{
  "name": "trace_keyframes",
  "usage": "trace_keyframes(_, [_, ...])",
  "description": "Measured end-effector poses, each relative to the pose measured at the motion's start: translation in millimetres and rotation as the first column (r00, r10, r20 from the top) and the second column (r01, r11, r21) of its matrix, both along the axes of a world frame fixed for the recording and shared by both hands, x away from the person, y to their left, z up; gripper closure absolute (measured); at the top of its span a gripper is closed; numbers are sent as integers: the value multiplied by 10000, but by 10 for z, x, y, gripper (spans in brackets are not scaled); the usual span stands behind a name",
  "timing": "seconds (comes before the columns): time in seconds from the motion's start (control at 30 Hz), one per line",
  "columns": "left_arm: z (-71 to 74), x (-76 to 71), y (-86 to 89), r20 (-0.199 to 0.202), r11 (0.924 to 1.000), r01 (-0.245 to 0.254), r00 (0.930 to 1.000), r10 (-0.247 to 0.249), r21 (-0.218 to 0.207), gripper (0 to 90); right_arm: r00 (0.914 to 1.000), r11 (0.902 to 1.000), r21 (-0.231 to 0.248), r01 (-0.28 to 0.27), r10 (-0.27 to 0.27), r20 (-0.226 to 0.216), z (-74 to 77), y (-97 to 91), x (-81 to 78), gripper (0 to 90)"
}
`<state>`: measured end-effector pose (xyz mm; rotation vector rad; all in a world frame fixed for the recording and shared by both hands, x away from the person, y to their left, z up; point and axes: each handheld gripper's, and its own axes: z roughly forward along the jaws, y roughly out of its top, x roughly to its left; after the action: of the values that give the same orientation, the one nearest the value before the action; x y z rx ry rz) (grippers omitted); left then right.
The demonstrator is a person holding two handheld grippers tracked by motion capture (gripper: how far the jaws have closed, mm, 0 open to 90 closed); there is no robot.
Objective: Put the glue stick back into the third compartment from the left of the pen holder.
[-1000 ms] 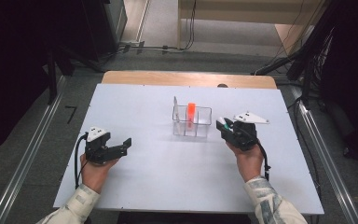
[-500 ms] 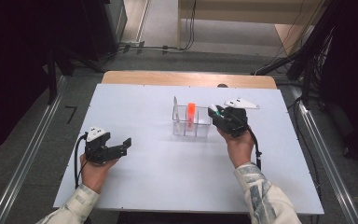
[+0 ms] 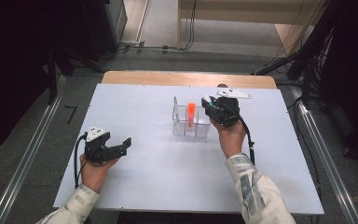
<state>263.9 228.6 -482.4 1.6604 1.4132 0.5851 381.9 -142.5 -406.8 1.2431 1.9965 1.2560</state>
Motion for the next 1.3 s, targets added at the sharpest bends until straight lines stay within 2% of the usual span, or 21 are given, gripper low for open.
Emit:
trace_keyframes(0.27, [2,-1,2,15,10000,7,10000,-7,-2,125,10000,10000,46,14,-14,11,35,106,83,627])
trace_keyframes(0.6, [3,0,10,16,10000,12,10000,-12,-18,125,9997,9995,293,103,-97,-205,13,181,181,625])
trace_keyframes(1.3, [2,0,9,8,10000,31,10000,-31,-13,125,9994,9990,431,144,-131,-311,-6,173,187,621])
